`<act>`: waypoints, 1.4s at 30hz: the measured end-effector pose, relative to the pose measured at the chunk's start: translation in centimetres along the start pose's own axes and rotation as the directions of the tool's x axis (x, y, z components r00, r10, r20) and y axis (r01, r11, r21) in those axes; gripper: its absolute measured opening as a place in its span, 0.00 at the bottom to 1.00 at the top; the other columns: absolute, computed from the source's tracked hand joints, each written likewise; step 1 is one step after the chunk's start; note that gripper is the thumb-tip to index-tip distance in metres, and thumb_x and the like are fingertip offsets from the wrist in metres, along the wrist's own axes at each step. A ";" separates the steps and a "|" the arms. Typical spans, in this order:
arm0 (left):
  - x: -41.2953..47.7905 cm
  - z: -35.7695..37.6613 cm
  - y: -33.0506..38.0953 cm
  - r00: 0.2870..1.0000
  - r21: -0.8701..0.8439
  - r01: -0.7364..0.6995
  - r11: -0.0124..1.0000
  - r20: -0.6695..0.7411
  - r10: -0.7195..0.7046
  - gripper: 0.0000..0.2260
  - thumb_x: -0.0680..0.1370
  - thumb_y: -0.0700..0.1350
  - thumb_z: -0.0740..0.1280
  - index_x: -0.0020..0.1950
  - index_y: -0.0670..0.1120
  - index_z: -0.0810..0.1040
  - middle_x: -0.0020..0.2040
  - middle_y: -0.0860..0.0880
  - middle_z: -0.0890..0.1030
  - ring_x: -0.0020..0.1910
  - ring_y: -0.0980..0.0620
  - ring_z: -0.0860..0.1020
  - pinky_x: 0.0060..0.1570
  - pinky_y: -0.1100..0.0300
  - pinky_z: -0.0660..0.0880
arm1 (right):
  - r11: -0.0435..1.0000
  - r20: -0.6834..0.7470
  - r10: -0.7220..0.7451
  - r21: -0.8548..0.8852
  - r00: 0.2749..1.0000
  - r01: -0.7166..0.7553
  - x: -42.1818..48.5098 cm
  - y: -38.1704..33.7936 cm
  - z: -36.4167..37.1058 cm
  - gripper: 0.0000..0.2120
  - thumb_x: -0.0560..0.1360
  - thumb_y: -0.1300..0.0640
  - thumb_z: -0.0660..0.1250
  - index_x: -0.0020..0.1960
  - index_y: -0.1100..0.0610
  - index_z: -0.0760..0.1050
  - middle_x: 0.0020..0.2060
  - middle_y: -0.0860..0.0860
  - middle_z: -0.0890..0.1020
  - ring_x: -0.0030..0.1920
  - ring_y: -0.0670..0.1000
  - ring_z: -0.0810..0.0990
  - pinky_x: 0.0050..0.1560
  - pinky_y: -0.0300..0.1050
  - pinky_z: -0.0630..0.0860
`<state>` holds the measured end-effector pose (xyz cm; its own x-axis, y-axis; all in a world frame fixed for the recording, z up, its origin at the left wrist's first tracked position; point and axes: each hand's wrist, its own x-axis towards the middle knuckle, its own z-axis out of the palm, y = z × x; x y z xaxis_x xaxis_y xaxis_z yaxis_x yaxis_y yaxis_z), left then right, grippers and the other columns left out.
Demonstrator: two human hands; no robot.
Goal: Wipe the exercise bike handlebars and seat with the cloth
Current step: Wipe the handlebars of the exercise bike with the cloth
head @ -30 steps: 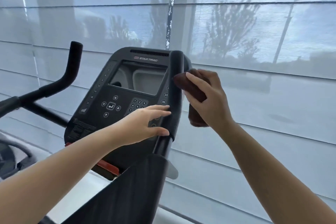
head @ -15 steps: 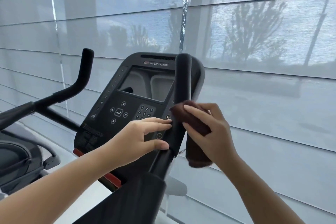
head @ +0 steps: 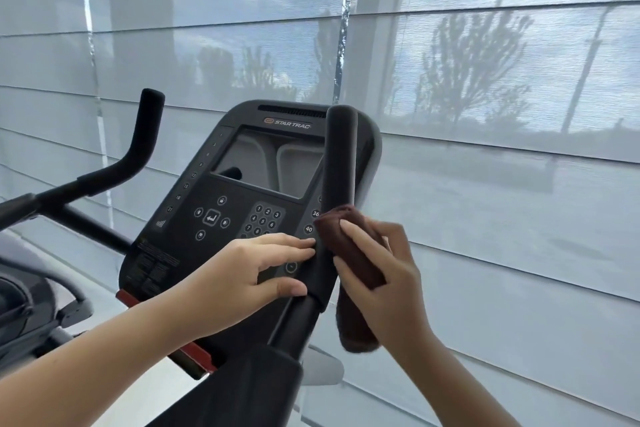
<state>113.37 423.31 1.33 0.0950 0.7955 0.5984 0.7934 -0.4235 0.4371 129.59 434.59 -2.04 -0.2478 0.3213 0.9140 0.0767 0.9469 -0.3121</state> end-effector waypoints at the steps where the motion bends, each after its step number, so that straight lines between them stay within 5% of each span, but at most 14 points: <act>1: 0.0 0.0 0.1 1.000 0.003 -0.009 1.000 0.000 0.009 0.24 0.68 0.54 0.66 0.62 0.48 0.75 0.59 0.62 0.73 0.61 0.68 0.69 0.61 0.73 0.63 | 1.000 0.027 0.023 0.009 0.999 -0.023 -0.6 -0.3 -0.3 0.20 0.68 0.58 0.70 0.59 0.50 0.76 0.52 0.46 0.73 0.55 0.39 0.73 0.55 0.27 0.67; 4: -0.2 0.0 0.3 1.000 0.016 -0.021 1.000 0.004 0.021 0.24 0.69 0.55 0.65 0.62 0.47 0.75 0.58 0.62 0.73 0.60 0.68 0.69 0.60 0.74 0.64 | 0.997 0.060 0.014 -0.080 0.998 -0.009 1.4 -0.9 -1.4 0.18 0.68 0.55 0.70 0.58 0.51 0.78 0.51 0.48 0.73 0.52 0.40 0.73 0.55 0.24 0.65; 9: -0.6 -0.2 0.4 1.000 0.058 -0.024 0.998 -0.006 0.025 0.23 0.70 0.56 0.63 0.62 0.49 0.76 0.59 0.61 0.74 0.60 0.67 0.70 0.60 0.74 0.64 | 0.990 -0.151 0.056 -0.122 0.987 -0.075 9.2 -1.6 -0.8 0.18 0.71 0.58 0.70 0.60 0.53 0.76 0.53 0.53 0.71 0.49 0.38 0.70 0.54 0.20 0.63; 21: -0.7 -0.3 -0.3 0.996 -0.121 -0.074 0.990 -0.060 0.067 0.12 0.70 0.43 0.72 0.53 0.44 0.81 0.50 0.54 0.80 0.52 0.64 0.76 0.55 0.73 0.68 | 0.950 0.254 0.299 0.009 0.920 -0.311 -1.7 -6.7 -2.8 0.18 0.65 0.53 0.71 0.52 0.38 0.78 0.46 0.48 0.77 0.50 0.39 0.76 0.49 0.25 0.68; 28: -0.9 -0.2 -1.0 0.995 -0.235 -0.046 0.971 -0.092 0.025 0.10 0.69 0.41 0.73 0.51 0.45 0.82 0.50 0.57 0.79 0.51 0.67 0.75 0.52 0.78 0.66 | 0.923 0.030 0.238 -0.317 0.971 -0.216 7.4 -5.0 -2.1 0.18 0.70 0.58 0.71 0.59 0.49 0.76 0.52 0.53 0.71 0.47 0.34 0.72 0.54 0.21 0.63; 38: -0.8 0.4 -1.9 0.993 -0.370 -0.040 0.928 -0.118 -0.005 0.09 0.69 0.37 0.73 0.48 0.42 0.83 0.47 0.51 0.81 0.49 0.56 0.79 0.56 0.64 0.73 | 0.902 0.340 0.424 -0.238 0.839 -0.360 -1.8 -12.5 -2.7 0.18 0.63 0.52 0.71 0.50 0.35 0.78 0.43 0.47 0.75 0.47 0.40 0.77 0.49 0.25 0.68; 40: -0.9 0.5 -2.0 0.994 -0.394 -0.028 0.919 -0.107 -0.015 0.08 0.69 0.37 0.73 0.48 0.42 0.83 0.46 0.51 0.80 0.49 0.54 0.80 0.57 0.59 0.73 | 0.911 0.327 0.375 -0.303 0.867 -0.280 -0.1 -12.8 -2.9 0.17 0.64 0.52 0.72 0.51 0.36 0.78 0.45 0.47 0.76 0.49 0.38 0.76 0.51 0.25 0.67; 42: -0.9 0.6 -1.9 0.994 -0.402 -0.013 0.916 -0.102 -0.031 0.08 0.69 0.39 0.74 0.48 0.42 0.83 0.47 0.52 0.80 0.48 0.54 0.80 0.57 0.58 0.73 | 0.905 0.170 0.264 -0.384 0.949 -0.183 3.1 -11.9 -2.5 0.17 0.67 0.56 0.73 0.53 0.42 0.78 0.48 0.50 0.75 0.49 0.34 0.73 0.53 0.23 0.64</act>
<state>112.12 423.69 -0.46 0.0084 0.7596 0.6503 0.4839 -0.5722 0.6622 130.36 424.29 5.15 -0.3794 0.5536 0.7414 0.4854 0.8012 -0.3499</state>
